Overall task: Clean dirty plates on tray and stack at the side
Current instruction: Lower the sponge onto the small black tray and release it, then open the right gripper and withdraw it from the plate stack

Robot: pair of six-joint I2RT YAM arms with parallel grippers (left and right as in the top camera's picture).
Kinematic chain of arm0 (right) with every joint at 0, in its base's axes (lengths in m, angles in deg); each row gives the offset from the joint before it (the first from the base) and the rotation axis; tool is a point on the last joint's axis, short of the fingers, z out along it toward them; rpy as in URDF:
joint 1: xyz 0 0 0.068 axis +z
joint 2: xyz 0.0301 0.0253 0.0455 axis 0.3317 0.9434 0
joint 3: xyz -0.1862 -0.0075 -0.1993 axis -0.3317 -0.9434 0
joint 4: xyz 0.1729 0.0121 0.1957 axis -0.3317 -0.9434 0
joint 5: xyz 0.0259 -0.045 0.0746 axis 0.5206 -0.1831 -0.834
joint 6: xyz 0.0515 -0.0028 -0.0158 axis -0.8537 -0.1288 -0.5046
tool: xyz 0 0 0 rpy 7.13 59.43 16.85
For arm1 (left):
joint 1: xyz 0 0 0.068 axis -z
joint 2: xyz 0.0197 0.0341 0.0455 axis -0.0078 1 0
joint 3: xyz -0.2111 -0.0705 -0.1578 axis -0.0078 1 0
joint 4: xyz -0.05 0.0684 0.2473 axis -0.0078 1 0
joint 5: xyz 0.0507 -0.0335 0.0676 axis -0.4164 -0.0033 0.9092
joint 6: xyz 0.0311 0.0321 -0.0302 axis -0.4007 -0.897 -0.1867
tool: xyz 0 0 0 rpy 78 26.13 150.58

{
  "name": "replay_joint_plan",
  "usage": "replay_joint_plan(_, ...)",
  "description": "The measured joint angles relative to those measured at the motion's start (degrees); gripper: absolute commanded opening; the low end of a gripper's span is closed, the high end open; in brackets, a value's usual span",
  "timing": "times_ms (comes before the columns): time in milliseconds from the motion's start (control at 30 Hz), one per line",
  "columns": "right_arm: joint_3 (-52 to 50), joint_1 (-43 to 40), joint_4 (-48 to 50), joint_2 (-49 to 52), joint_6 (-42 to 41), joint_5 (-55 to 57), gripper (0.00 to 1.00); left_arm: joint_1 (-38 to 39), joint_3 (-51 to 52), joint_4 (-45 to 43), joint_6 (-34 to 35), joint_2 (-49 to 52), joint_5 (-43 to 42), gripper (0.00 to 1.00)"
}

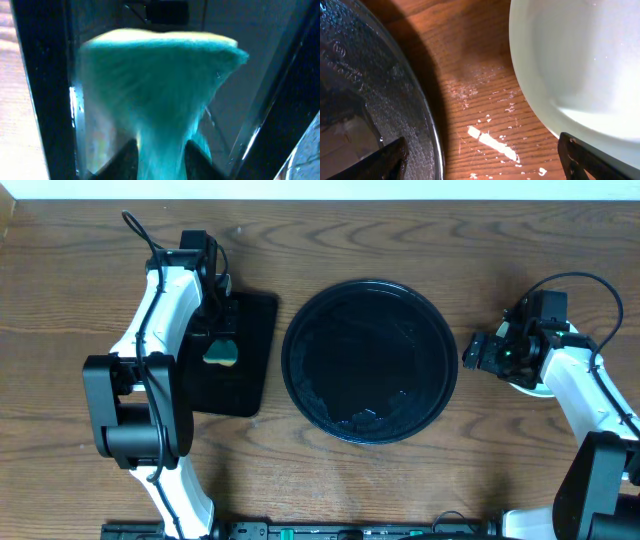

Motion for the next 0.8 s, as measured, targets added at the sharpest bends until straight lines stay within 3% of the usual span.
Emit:
replay_joint_plan(100,0.0,0.0,-0.1,0.0,0.3,0.0,0.93,0.0,0.0,0.0,-0.2,0.0,0.0,0.58)
replay_joint_plan(333,2.7,0.0,-5.1,-0.9,2.1,0.2,0.99,0.0,0.0,0.6,0.0,0.0,-0.3,0.6)
replay_joint_plan(467,8.1,0.0,-9.2,-4.1,3.0,0.7,0.99,0.0,0.0,2.0,0.7,-1.8,-0.8,0.77)
replay_joint_plan(800,18.9,0.0,-20.2,-17.2,4.4,2.7,0.99,0.0,-1.9,1.1,0.9,-15.3,-4.3,0.78)
